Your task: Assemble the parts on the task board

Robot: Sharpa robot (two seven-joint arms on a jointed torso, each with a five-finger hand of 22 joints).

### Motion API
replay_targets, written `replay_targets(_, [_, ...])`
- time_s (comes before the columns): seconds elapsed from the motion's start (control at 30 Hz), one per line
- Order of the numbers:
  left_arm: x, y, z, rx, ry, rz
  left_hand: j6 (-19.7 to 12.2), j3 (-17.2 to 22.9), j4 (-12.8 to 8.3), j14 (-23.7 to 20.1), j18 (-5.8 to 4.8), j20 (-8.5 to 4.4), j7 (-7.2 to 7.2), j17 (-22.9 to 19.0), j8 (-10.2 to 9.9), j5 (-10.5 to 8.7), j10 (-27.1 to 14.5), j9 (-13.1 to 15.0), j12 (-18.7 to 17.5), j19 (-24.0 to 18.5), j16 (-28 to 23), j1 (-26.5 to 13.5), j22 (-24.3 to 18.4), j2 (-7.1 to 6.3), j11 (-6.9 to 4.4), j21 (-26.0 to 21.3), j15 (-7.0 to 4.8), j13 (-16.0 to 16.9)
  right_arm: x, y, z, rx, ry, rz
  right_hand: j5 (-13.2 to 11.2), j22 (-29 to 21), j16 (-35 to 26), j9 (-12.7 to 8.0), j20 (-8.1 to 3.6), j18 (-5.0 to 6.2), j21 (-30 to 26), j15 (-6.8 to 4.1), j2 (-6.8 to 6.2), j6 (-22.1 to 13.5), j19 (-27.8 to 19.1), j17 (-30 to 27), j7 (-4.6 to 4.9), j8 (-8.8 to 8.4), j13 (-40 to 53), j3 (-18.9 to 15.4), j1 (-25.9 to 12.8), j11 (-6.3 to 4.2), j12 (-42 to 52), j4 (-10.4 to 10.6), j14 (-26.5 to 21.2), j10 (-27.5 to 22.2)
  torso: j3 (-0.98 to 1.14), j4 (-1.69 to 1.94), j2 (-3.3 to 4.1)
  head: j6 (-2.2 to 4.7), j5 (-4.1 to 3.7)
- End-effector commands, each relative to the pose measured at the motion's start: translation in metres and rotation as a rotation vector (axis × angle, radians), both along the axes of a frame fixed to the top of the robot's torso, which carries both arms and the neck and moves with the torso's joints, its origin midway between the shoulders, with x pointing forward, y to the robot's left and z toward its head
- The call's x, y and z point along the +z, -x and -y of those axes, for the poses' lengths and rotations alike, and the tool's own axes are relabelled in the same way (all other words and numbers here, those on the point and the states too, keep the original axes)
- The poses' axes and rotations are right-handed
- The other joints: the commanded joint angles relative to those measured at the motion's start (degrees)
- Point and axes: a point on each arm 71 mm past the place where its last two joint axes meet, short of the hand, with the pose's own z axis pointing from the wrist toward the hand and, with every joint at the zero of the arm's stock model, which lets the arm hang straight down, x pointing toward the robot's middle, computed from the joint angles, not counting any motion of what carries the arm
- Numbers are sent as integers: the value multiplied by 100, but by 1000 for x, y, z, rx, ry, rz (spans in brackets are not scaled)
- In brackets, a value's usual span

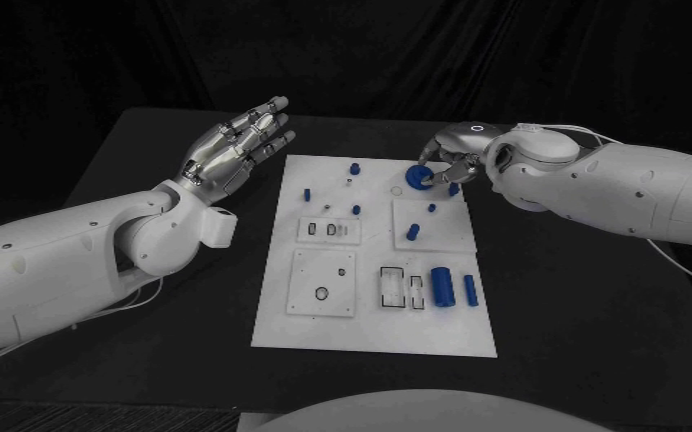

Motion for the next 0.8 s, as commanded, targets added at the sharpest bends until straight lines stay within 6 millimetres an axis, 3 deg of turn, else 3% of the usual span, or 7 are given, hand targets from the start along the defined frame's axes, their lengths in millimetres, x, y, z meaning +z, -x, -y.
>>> replay_targets(0.03, [2,1,2,-13,29,18,-14,23,-1,-3,74,54,21,-10,28,0,8,4,-10,-5,-21,14,-9,13,39,-20,21,-6,-4,0,2,-20,13,-16,-20,711,14,2,14,-2,-32,5,0,-10,-38,1509,18,-21,1508,5,43,20,14,-29,605,629,0,-8,2,-15,5])
replay_targets(0.17, [2,1,1,-12,28,18,-8,31,-7,-3,75,58,27,-10,30,2,10,5,-10,-5,-21,15,-9,16,46,-20,23,-5,-6,0,0,-17,13,-20,-10,703,14,10,18,1,-47,9,31,13,-46,1509,25,-11,1508,15,62,26,14,-37,605,629,2,-6,4,-19,0])
replay_targets(0.4, [2,1,1,-13,27,17,-8,35,-10,-3,75,59,30,-10,31,3,13,5,-9,-5,-21,16,-9,16,50,-20,25,-4,-8,-1,-2,-12,15,-28,357,703,14,63,26,6,-78,12,100,141,-48,1509,18,39,1508,29,158,25,14,-141,605,629,-2,-7,4,-4,-6])
replay_targets(0.57, [2,1,1,-14,27,15,-8,42,-16,-3,76,63,36,-10,31,4,16,5,-7,-5,-21,18,-9,17,56,-20,28,-2,-10,-1,-4,-9,17,-34,453,702,14,93,23,8,-90,7,114,211,-49,1509,13,70,1508,41,216,21,14,-203,605,629,-5,-16,-2,-18,4])
replay_targets(0.77, [1,1,1,-15,25,13,2,48,-20,-3,76,65,38,-10,34,6,19,6,-7,-5,-21,18,-9,18,60,-20,29,-2,-12,-1,-5,-6,18,-39,929,706,14,202,10,12,-121,-2,180,421,-51,1509,5,161,1508,101,314,10,14,-341,605,629,-5,-7,-4,-19,1])
replay_targets(0.8, [1,1,1,-16,25,13,16,56,-25,-3,76,68,43,-10,39,8,21,9,-6,-5,-21,19,-9,20,65,-20,31,-1,-12,-1,-5,-4,18,-38,1103,711,14,246,6,12,-127,-4,192,501,-48,1509,3,197,1508,119,317,7,14,-367,605,629,-5,-5,-4,-15,0])
